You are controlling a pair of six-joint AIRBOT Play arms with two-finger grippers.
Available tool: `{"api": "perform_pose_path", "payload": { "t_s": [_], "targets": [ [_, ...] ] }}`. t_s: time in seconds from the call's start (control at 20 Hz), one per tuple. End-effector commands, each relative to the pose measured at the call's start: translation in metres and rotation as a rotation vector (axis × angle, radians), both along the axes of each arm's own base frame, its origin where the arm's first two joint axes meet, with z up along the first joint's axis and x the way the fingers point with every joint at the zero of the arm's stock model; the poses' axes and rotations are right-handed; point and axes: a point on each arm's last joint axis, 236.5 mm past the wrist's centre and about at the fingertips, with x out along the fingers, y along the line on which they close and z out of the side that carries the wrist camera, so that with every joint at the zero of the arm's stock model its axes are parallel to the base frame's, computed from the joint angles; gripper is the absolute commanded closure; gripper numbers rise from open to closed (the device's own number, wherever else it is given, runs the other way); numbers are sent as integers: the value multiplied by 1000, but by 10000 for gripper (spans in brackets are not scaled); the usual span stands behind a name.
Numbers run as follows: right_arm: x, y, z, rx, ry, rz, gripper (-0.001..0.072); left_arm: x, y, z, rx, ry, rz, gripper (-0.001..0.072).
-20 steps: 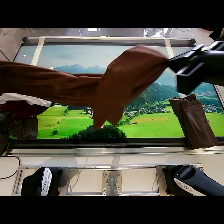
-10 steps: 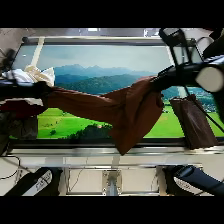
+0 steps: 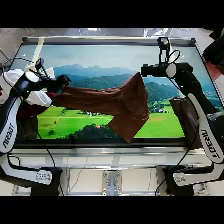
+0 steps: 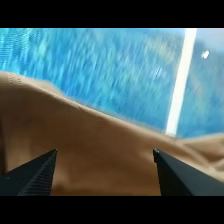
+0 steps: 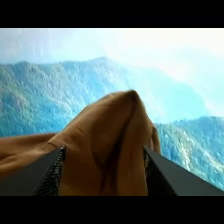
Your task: Fold the shirts.
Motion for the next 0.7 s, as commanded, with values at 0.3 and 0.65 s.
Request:
{"api": "perform_pose_path", "payload": {
  "t_s": [0.3,0.65],
  "targets": [
    [-73,-159,76,-174,201,-191,246,-43,171,118,202,-87,186,13],
    [-155,-181,116,33,-67,-354,244,-140,139,-8,-122,129,355,13]
  ]
}}
